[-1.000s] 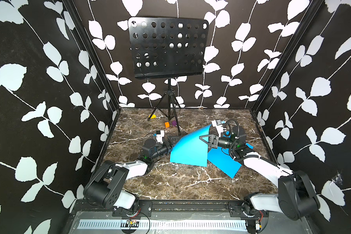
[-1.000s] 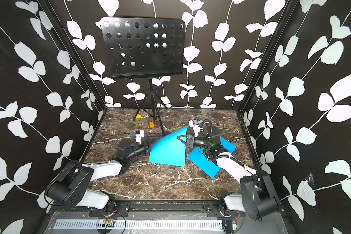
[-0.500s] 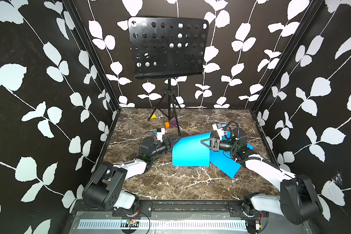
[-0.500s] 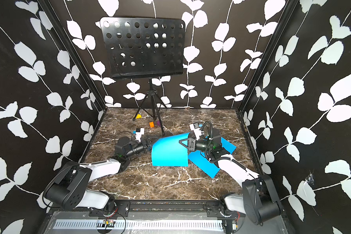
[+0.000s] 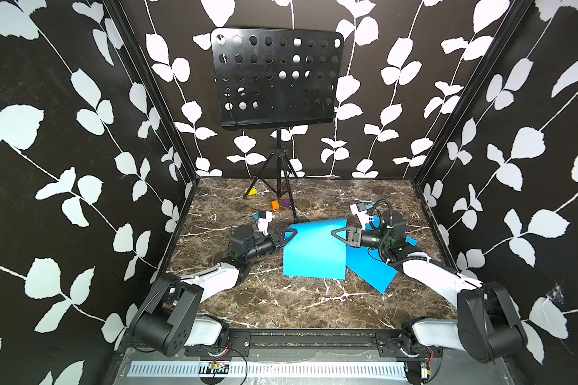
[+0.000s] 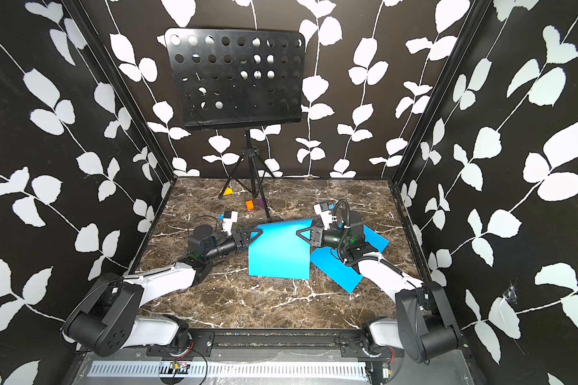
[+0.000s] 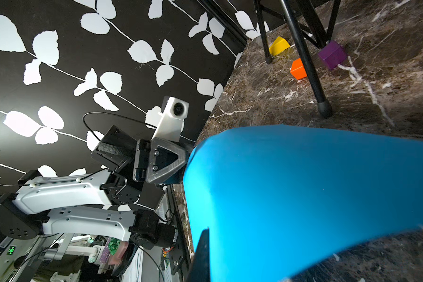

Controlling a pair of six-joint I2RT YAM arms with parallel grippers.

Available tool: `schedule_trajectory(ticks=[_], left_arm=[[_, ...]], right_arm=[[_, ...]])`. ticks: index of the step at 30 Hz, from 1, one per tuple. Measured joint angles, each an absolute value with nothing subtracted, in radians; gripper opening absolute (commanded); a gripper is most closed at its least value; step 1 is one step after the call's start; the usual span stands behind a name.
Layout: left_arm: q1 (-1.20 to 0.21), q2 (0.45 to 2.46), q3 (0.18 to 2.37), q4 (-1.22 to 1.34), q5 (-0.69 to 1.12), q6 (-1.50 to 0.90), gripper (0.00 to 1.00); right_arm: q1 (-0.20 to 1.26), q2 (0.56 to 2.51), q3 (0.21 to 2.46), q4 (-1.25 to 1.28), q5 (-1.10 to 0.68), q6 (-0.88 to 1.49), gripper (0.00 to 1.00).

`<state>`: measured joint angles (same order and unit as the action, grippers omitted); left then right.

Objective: Fold the rectangular paper in half along the long edge
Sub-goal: Pick up the paper from the center of the board.

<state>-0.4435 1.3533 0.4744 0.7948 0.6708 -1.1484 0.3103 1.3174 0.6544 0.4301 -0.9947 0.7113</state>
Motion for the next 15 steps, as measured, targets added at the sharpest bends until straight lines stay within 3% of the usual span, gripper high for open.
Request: schedule_trajectory(ticks=[4, 10, 15], left_arm=[[-0.443, 1.353, 0.474, 0.768, 0.673, -1.123, 0.18], [-0.443, 1.353, 0.474, 0.75, 0.677, -1.097, 0.03], [-0.443, 1.353, 0.474, 0.748, 0.681, -1.08, 0.0]], right_arm=[[0.31, 1.318, 0.654, 0.429, -0.994, 0.723, 0.0], [0.31, 1.33, 0.654, 0.445, -0.98, 0.778, 0.33], [0.31, 1.332, 0.654, 0.464, -0.939, 0.837, 0.42]])
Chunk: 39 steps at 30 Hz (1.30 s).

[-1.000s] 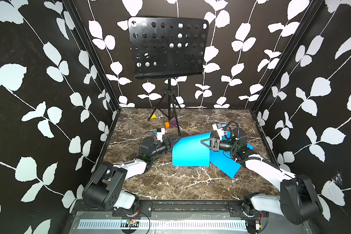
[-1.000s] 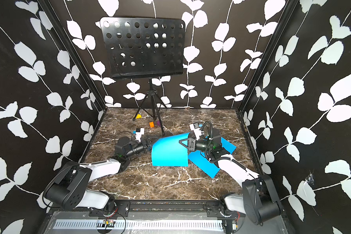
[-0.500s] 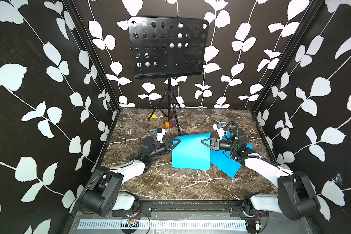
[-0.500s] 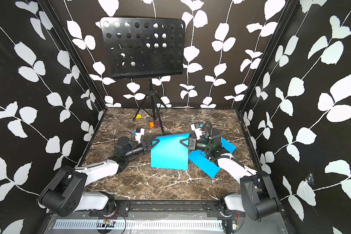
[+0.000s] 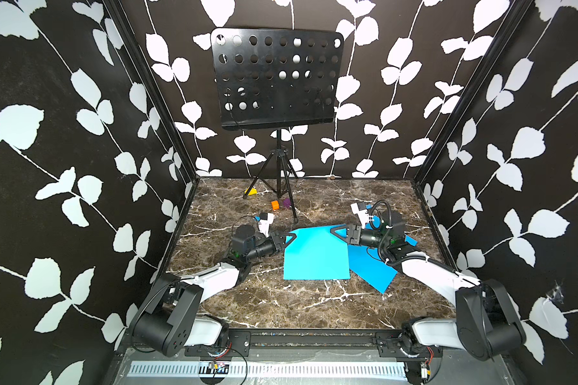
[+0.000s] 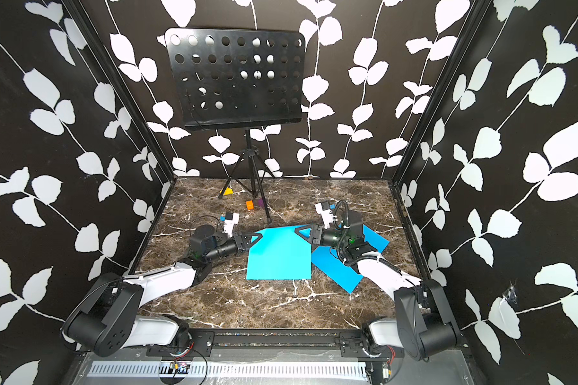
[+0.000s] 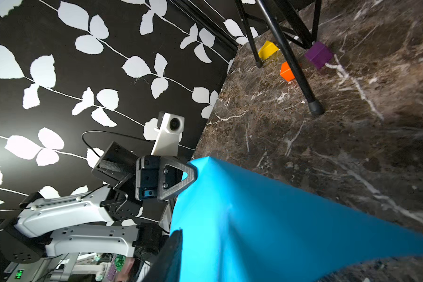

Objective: Fold the rectangular paper in half along the long edge
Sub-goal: Pick up the paper from the center of the board, then place the paper at the center of the board.

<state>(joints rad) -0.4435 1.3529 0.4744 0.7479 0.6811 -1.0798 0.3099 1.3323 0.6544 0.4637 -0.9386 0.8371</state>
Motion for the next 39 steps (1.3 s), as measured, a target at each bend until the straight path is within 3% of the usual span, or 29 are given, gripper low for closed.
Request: schedule_trajectory(ticks=[11, 28, 39], left_arm=[[-0.444, 1.354, 0.474, 0.64, 0.672, -1.015, 0.0], [-0.574, 1.583, 0.528, 0.493, 0.529, -0.914, 0.0], [-0.597, 1.603, 0.535, 0.422, 0.487, -0.892, 0.01]], right_arm=[[0.294, 1.372, 0.692, 0.324, -0.761, 0.913, 0.44], [0.293, 1.527, 0.622, 0.223, -0.662, 0.911, 0.36], [0.294, 1.536, 0.606, 0.119, -0.627, 0.887, 0.35]])
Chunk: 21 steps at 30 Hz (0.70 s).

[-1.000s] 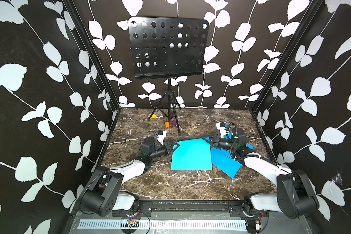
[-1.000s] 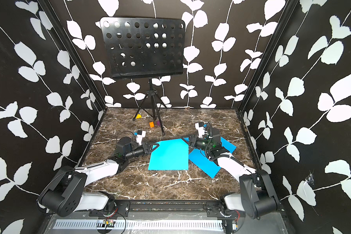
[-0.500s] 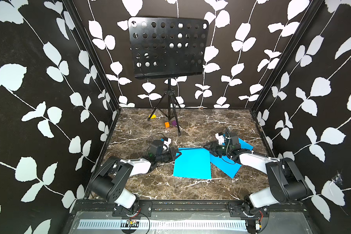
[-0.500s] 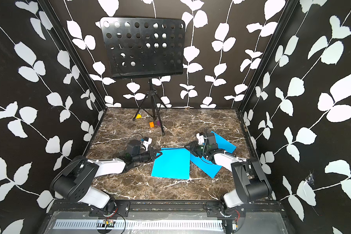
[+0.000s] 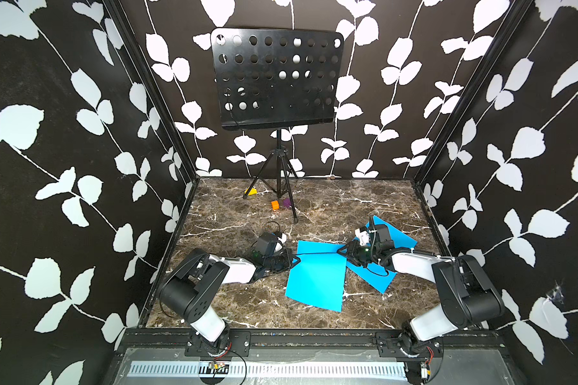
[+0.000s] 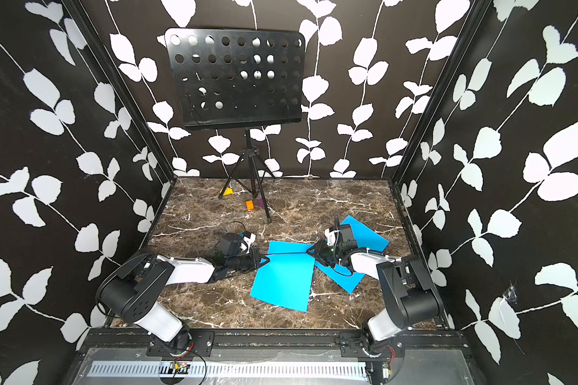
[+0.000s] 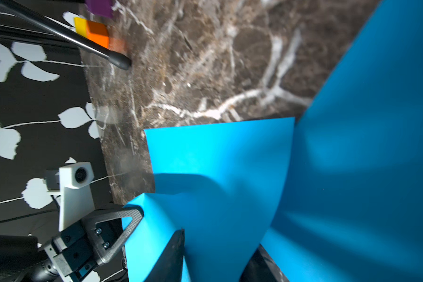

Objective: Fold the rectangular paper in half along the long edge
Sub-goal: Place the paper at the center of the board.

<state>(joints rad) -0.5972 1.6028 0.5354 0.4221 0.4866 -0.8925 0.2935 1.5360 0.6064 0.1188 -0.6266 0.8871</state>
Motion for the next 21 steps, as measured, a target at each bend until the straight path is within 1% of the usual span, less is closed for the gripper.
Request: schedule_trajectory(ticks=[3, 7, 9, 11, 12, 17, 21], left_arm=[[-0.604, 1.61, 0.54, 0.387, 0.485, -0.889, 0.01], [-0.609, 1.633, 0.546, 0.358, 0.481, -0.889, 0.01], [-0.61, 1.634, 0.547, 0.334, 0.473, -0.888, 0.01], [-0.61, 1.634, 0.558, 0.312, 0.468, -0.884, 0.01], [-0.611, 1.634, 0.563, 0.302, 0.465, -0.882, 0.01], [-0.614, 1.634, 0.572, 0.284, 0.455, -0.883, 0.01], [-0.615, 1.633, 0.572, 0.282, 0.446, -0.9, 0.0]], right_arm=[[0.294, 1.536, 0.607, 0.072, -0.627, 0.881, 0.32], [0.299, 1.539, 0.607, 0.033, -0.627, 0.88, 0.33], [0.301, 1.539, 0.607, 0.023, -0.627, 0.88, 0.35], [0.305, 1.539, 0.608, 0.015, -0.627, 0.883, 0.41], [0.307, 1.539, 0.609, 0.014, -0.627, 0.883, 0.42], [0.34, 1.536, 0.609, 0.014, -0.62, 0.883, 0.44], [0.373, 1.516, 0.607, 0.016, -0.61, 0.881, 0.5]])
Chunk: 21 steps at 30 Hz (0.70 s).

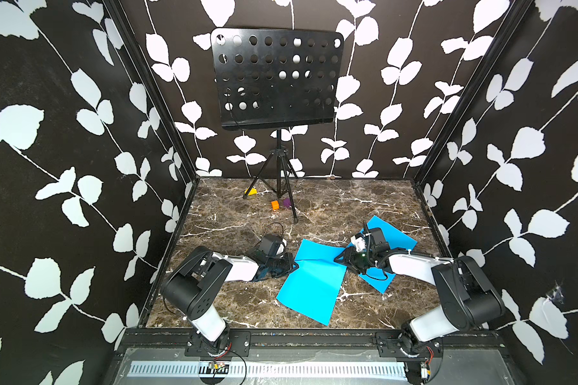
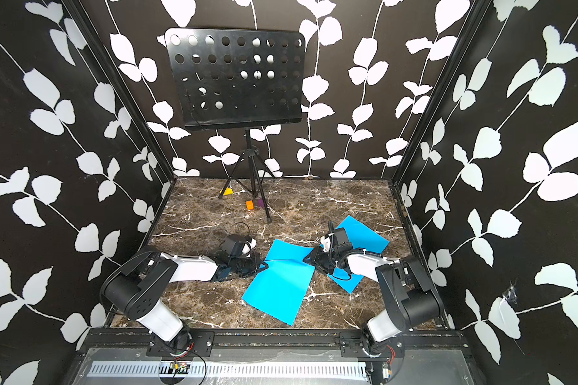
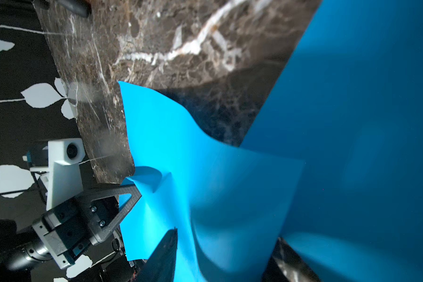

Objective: Fold the rectangular paper in half along the long edge
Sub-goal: Place the paper at the center of the board.

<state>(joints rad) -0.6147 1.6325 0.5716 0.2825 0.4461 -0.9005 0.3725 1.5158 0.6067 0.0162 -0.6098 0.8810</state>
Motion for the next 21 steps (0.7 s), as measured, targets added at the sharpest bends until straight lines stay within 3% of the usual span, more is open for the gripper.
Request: schedule_trajectory(ticks=[6, 21], left_arm=[[-0.615, 1.615, 0.566, 0.269, 0.424, -0.914, 0.0], [-0.617, 1.591, 0.54, 0.282, 0.373, -0.971, 0.0]], right_arm=[[0.395, 1.489, 0.595, 0.01, -0.582, 0.869, 0.57], [0.416, 1.425, 0.509, 0.147, -0.583, 0.937, 0.57]])
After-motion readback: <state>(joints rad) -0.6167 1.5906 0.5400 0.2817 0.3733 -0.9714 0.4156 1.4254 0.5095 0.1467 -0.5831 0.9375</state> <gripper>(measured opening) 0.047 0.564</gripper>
